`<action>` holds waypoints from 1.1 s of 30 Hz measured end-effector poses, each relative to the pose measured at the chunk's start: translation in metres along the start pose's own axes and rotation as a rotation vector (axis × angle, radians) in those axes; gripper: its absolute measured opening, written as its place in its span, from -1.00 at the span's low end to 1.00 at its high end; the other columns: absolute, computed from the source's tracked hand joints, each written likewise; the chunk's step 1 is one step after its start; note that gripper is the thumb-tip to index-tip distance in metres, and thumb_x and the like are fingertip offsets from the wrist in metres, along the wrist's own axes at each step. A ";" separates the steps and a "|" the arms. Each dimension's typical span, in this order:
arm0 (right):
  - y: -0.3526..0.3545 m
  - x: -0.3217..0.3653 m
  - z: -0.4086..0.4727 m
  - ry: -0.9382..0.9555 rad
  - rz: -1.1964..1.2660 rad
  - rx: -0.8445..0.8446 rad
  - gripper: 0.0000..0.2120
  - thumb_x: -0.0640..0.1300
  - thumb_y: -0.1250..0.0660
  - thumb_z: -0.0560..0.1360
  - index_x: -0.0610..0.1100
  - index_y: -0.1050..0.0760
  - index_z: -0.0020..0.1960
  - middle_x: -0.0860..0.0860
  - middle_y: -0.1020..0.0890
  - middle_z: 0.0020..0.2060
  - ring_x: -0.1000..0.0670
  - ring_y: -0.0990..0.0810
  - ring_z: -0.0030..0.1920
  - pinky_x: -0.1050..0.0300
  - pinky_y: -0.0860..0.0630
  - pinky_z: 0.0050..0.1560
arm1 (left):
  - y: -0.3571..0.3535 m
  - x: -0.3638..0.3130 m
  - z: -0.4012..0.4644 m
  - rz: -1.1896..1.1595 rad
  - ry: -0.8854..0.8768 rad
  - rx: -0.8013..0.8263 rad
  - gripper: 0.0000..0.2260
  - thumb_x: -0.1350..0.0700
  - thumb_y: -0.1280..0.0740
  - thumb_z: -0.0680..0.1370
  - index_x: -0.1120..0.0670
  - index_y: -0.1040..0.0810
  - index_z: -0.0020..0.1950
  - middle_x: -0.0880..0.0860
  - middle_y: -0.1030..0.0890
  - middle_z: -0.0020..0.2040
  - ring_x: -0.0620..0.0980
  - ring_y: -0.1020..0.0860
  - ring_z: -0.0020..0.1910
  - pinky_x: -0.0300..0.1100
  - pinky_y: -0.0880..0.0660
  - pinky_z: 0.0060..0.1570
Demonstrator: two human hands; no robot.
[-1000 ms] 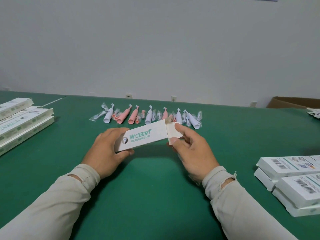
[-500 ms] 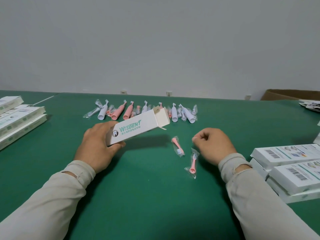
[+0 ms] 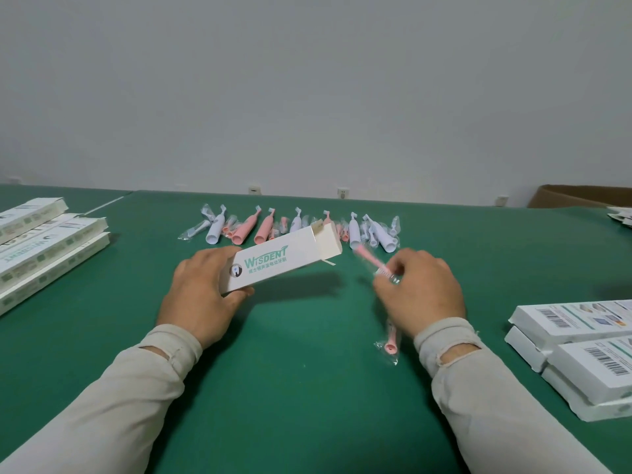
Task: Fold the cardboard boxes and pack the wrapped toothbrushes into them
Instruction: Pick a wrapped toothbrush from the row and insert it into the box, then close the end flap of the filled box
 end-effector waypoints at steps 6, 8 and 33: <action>0.016 0.028 -0.008 0.261 0.296 -0.092 -0.96 -0.07 -0.39 0.54 0.04 -0.56 -0.08 0.15 -0.52 -0.23 0.15 -0.49 -0.21 0.25 -0.40 -0.17 | 0.001 0.000 0.001 0.069 0.009 0.003 -0.48 0.04 -0.50 0.46 -0.12 -0.44 0.39 -0.05 -0.43 0.37 0.10 -0.32 0.32 0.03 -0.35 0.25; 0.006 0.033 -0.010 0.265 0.247 -0.053 -0.97 -0.07 -0.36 0.57 0.03 -0.59 -0.02 0.18 -0.50 -0.19 0.13 -0.49 -0.17 0.18 -0.43 -0.06 | 0.000 -0.002 -0.001 0.080 -0.005 0.008 -0.47 0.04 -0.50 0.46 -0.13 -0.43 0.39 -0.06 -0.42 0.38 0.09 -0.31 0.33 0.06 -0.39 0.23; -0.044 0.036 -0.021 0.019 0.814 0.423 -0.87 -0.26 -0.20 0.54 -0.04 -0.41 -0.03 0.02 -0.66 -0.37 0.04 -0.53 -0.52 0.16 -0.41 -0.36 | -0.019 -0.021 -0.006 -0.005 -0.176 0.133 -0.46 0.03 -0.52 0.44 -0.18 -0.44 0.37 -0.13 -0.41 0.40 0.02 -0.32 0.37 0.04 -0.35 0.32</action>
Point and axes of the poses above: each hand's wrist, its own z-axis towards the middle knuckle, its own y-axis out of the back of the hand, x = y × z, the point moved 10 cm from there along z, towards the middle knuckle
